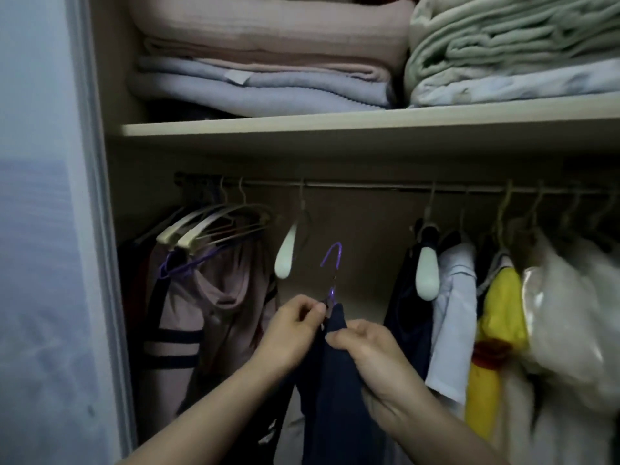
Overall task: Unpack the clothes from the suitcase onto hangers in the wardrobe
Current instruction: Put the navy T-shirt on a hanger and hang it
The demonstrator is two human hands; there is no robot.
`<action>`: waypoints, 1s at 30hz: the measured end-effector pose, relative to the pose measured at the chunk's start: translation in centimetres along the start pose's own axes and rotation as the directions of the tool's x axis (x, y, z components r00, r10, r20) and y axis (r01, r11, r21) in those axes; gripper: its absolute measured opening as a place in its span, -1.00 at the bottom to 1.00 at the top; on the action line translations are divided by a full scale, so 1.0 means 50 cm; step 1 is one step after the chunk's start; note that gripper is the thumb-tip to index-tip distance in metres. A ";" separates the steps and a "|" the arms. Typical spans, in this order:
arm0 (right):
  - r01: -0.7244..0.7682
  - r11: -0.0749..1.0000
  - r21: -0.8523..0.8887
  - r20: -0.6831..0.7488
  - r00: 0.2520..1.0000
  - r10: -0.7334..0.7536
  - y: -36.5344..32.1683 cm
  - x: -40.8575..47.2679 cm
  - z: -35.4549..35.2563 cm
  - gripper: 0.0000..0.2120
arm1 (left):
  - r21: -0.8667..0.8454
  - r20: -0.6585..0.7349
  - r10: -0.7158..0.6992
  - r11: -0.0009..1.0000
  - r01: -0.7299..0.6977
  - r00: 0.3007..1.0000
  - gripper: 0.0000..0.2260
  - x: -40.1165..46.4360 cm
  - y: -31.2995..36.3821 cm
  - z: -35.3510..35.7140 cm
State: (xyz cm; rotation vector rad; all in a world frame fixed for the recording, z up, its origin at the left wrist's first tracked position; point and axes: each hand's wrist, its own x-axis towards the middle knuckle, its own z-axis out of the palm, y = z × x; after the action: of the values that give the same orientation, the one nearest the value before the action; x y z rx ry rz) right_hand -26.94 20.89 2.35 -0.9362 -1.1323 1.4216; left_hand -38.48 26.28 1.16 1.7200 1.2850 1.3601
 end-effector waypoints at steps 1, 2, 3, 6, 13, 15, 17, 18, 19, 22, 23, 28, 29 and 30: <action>0.025 1.000 0.004 -0.038 0.999 -0.025 -0.008 0.009 -0.002 -0.92 | -0.024 0.007 0.019 1.000 -0.019 1.000 -0.83 0.004 0.007 0.006; 0.057 0.998 0.003 -0.084 0.995 -0.057 -0.018 0.021 -0.006 -0.91 | -0.046 0.022 0.031 0.998 -0.030 0.999 -0.84 0.010 0.015 0.014; 0.084 0.996 -0.006 -0.129 0.988 -0.084 -0.025 0.036 -0.008 -0.88 | -0.065 0.032 0.034 0.997 -0.032 0.999 -0.86 0.011 0.020 0.019; 0.199 0.973 -0.121 -0.242 0.944 -0.223 -0.054 0.098 -0.023 -0.73 | -0.151 0.071 0.050 0.988 -0.039 0.996 -0.88 0.022 0.043 0.034; 0.290 0.899 -0.328 -0.359 0.842 -0.402 -0.153 0.212 -0.056 -0.78 | -0.227 0.177 0.018 0.974 0.023 0.984 -0.66 0.067 0.090 0.053; 0.262 0.894 -0.364 -0.405 0.820 -0.405 -0.176 0.235 -0.068 -0.83 | -0.198 0.180 0.042 0.980 -0.005 0.983 -0.63 0.078 0.101 0.061; 0.224 0.889 -0.398 -0.436 0.807 -0.399 -0.190 0.252 -0.079 -0.79 | -0.139 0.197 0.055 0.990 -0.028 0.979 -0.60 0.091 0.105 0.073; 0.203 0.888 -0.412 -0.445 0.805 -0.391 -0.195 0.257 -0.082 -0.78 | -0.106 0.204 0.068 0.993 -0.047 0.977 -0.58 0.098 0.103 0.078; 0.185 0.884 -0.429 -0.451 0.804 -0.387 -0.199 0.262 -0.083 -0.78 | -0.079 0.216 0.079 0.995 -0.064 0.973 -0.55 0.105 0.101 0.084; 0.140 0.865 -0.482 -0.463 0.798 -0.387 -0.208 0.277 -0.088 -0.74 | -0.040 0.212 0.121 0.993 -0.115 0.970 -0.54 0.120 0.098 0.099; 0.128 0.864 -0.487 -0.475 0.791 -0.385 -0.208 0.282 -0.090 -0.71 | -0.028 0.194 0.135 0.991 -0.132 0.972 -0.54 0.124 0.097 0.102; 0.051 0.882 -0.468 -0.478 0.825 -0.301 -0.191 0.293 -0.105 -0.71 | 0.149 0.144 0.203 0.963 -0.224 0.968 -0.50 0.143 0.093 0.108; 0.062 0.903 -0.424 -0.451 0.851 -0.270 -0.190 0.290 -0.106 -0.76 | 0.214 0.149 0.214 0.946 -0.243 0.965 -0.50 0.147 0.090 0.107; 0.070 0.902 -0.426 -0.415 0.871 -0.263 -0.189 0.286 -0.107 -0.81 | 0.286 0.150 0.226 0.922 -0.262 0.962 -0.50 0.150 0.087 0.106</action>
State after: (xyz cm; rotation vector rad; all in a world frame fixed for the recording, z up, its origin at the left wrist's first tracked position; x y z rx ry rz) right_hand -21.63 35.91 10.57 -1.3449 -1.1169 0.7633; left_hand -31.96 32.27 6.18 2.2004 1.3004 1.2209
